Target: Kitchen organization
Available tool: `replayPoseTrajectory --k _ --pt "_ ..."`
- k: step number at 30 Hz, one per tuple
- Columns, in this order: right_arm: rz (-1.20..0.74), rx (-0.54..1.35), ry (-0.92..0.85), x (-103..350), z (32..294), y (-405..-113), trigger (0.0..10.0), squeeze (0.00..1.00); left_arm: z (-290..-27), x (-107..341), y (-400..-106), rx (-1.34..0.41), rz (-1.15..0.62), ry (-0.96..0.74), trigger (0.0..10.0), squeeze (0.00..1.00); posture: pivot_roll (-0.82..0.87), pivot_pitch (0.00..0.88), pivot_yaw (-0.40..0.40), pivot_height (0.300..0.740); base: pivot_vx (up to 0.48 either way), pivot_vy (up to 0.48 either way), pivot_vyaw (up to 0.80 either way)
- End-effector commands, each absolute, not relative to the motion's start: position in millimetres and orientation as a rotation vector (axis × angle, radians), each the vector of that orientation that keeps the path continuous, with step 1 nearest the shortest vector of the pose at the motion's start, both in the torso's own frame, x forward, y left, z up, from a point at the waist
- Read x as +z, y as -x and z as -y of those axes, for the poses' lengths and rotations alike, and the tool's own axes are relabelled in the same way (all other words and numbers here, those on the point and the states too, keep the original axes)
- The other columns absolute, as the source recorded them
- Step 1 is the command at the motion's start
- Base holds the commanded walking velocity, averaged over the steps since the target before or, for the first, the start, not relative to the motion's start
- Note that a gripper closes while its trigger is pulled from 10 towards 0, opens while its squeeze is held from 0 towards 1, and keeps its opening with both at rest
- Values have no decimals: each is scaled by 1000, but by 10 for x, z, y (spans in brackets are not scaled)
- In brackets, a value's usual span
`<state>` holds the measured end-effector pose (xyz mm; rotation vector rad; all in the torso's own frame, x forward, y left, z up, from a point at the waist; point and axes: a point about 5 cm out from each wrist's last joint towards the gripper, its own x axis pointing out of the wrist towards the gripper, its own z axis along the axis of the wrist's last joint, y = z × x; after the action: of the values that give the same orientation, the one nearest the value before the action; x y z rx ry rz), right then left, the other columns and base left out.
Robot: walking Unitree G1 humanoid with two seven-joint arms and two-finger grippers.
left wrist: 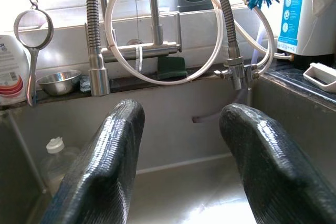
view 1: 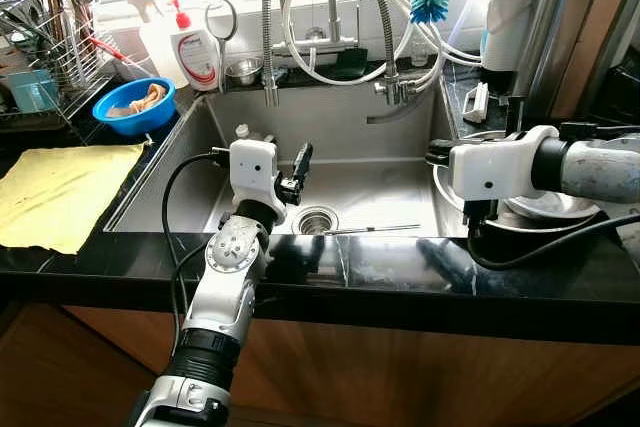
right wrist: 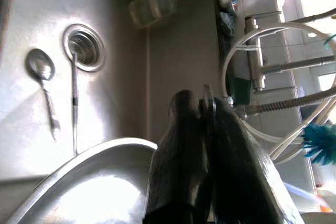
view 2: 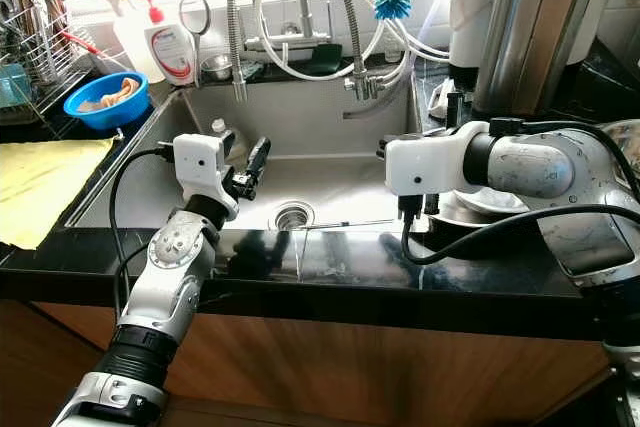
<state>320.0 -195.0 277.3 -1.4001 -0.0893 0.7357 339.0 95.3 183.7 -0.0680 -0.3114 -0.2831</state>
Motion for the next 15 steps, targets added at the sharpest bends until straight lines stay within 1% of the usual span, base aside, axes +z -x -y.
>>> replayPoseTrajectory --k 1,6,8,12,13,15 --pt "188 659 1468 2912 1892 -3248 10000 0 -993 1903 -3398 -265 338 70 10000 0 -202 0 169 740 0 0 0" --pt "337 579 1507 3073 1788 -3283 10000 0 -1002 1906 -3398 -259 341 73 10000 0 -201 0 166 740 0 0 0" --pt "364 568 1513 3103 1765 -3285 10000 0 -1004 1908 -3398 -258 343 74 10000 0 -201 0 166 740 0 0 0" --pt "487 525 1504 3216 1666 -3280 10000 0 -1006 1912 -3398 -250 348 76 10000 0 -200 0 160 740 0 0 0" --pt "487 525 1504 3216 1666 -3280 10000 0 -1006 1912 -3398 -250 348 76 10000 0 -200 0 160 740 0 0 0" --pt "534 510 1467 3240 1626 -3290 10000 0 -1012 1918 -3398 -243 354 77 10000 0 -200 0 160 740 0 0 0"
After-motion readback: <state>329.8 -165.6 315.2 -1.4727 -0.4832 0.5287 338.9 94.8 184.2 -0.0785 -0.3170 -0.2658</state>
